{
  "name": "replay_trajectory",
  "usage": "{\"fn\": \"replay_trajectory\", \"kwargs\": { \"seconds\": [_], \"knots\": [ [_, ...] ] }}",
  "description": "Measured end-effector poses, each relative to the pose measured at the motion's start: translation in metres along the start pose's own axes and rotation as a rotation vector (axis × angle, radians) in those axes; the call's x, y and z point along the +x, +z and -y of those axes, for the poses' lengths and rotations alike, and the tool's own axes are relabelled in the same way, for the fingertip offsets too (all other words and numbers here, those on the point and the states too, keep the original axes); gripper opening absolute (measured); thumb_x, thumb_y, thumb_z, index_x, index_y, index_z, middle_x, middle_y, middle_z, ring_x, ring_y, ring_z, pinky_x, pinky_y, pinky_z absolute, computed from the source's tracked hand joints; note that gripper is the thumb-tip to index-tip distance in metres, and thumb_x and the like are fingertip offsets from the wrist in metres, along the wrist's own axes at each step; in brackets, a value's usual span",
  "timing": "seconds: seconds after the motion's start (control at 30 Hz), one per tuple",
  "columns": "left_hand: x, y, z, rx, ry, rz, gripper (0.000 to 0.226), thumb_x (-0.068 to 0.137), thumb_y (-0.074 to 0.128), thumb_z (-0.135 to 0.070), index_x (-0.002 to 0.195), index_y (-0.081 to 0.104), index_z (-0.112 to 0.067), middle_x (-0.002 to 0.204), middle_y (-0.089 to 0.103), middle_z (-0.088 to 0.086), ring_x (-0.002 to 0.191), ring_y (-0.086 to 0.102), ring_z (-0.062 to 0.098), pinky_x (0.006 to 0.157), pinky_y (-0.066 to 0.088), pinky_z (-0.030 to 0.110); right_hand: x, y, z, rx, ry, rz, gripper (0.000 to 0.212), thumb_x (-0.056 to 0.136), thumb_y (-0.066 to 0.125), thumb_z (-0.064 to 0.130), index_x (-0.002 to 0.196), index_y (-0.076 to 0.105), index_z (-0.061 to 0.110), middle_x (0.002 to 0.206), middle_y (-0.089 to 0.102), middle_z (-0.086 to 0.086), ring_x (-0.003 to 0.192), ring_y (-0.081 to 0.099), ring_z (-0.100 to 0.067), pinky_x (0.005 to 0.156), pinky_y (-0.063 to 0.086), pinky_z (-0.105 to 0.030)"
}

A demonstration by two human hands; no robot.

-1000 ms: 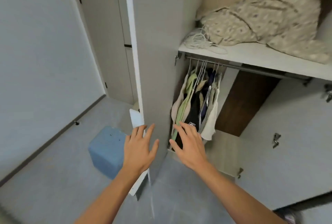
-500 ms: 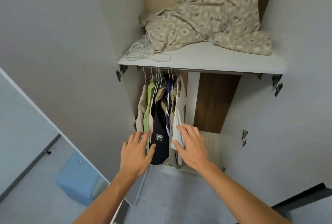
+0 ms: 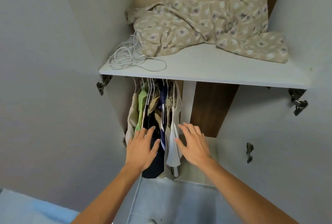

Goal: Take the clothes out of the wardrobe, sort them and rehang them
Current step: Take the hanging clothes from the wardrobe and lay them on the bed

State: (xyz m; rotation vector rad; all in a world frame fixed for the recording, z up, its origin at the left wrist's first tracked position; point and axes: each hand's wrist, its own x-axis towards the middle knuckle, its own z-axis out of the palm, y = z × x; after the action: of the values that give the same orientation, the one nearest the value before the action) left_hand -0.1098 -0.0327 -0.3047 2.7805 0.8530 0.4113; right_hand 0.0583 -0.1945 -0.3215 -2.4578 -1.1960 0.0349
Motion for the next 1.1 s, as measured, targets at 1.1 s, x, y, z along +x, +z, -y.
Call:
{"fn": "replay_trajectory", "kwargs": {
  "seconds": [1.1],
  "knots": [
    [0.191, 0.115, -0.059, 0.175, -0.198, 0.359, 0.044, 0.092, 0.062, -0.021, 0.133, 0.054, -0.01, 0.136, 0.054, 0.01, 0.134, 0.047, 0.031, 0.1, 0.047, 0.04, 0.178, 0.027, -0.089, 0.117, 0.169, 0.173, 0.037, 0.093, 0.055, 0.011, 0.126, 0.038, 0.019, 0.121, 0.066, -0.009, 0.104, 0.067, -0.041, 0.084, 0.054, -0.044]
  ]
}}
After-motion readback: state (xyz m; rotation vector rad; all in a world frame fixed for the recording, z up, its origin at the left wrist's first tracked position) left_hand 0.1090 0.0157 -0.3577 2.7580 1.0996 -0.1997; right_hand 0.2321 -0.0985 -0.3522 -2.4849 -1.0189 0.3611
